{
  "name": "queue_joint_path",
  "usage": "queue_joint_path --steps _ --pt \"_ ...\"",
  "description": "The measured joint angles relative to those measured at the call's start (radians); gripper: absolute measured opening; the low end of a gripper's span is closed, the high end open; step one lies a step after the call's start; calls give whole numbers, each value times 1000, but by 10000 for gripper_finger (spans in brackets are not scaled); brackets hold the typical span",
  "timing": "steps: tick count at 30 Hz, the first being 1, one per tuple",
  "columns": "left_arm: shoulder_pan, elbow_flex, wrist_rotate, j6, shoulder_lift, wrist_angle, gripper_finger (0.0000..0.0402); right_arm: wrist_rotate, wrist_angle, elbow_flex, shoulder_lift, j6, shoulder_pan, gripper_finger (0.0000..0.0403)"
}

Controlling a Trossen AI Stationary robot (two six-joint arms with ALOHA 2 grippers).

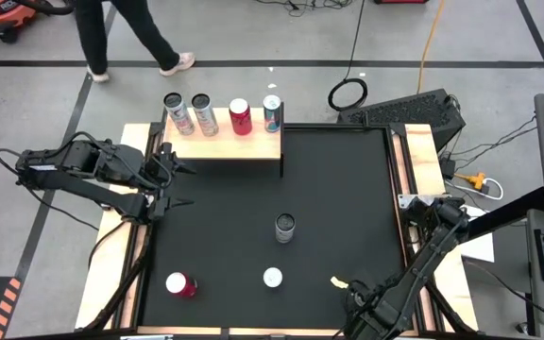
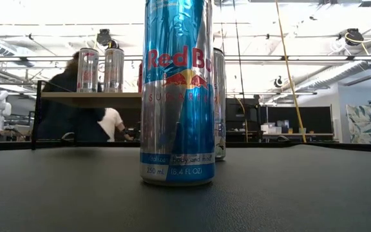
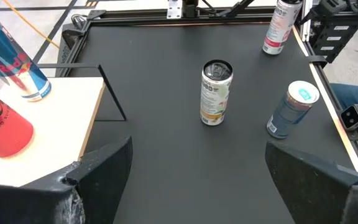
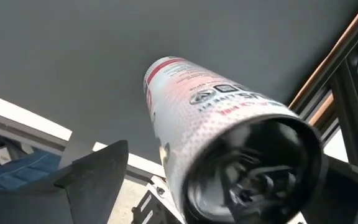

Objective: Place canned beverage on shelf
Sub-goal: Put the white pink soda can aligned with the white pink soda can on the shelf

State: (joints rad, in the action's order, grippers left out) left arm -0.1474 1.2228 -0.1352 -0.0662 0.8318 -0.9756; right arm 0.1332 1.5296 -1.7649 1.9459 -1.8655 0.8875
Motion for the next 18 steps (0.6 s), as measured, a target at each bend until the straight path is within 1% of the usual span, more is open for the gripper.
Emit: queue_joint_path --steps 3,6,10,13,18 --pt "0 0 0 1 0 0 367 1 -10 0 22 0 0 362" --pt "0 0 0 1 0 0 367 2 -20 0 39 11 0 328" --pt "0 0 0 0 0 0 367 24 -32 0 45 7 0 271" --pt "0 0 0 0 0 0 367 6 -32 0 45 -34 0 226" --pt "0 0 0 0 0 0 367 -101 -43 0 45 -49 0 224"
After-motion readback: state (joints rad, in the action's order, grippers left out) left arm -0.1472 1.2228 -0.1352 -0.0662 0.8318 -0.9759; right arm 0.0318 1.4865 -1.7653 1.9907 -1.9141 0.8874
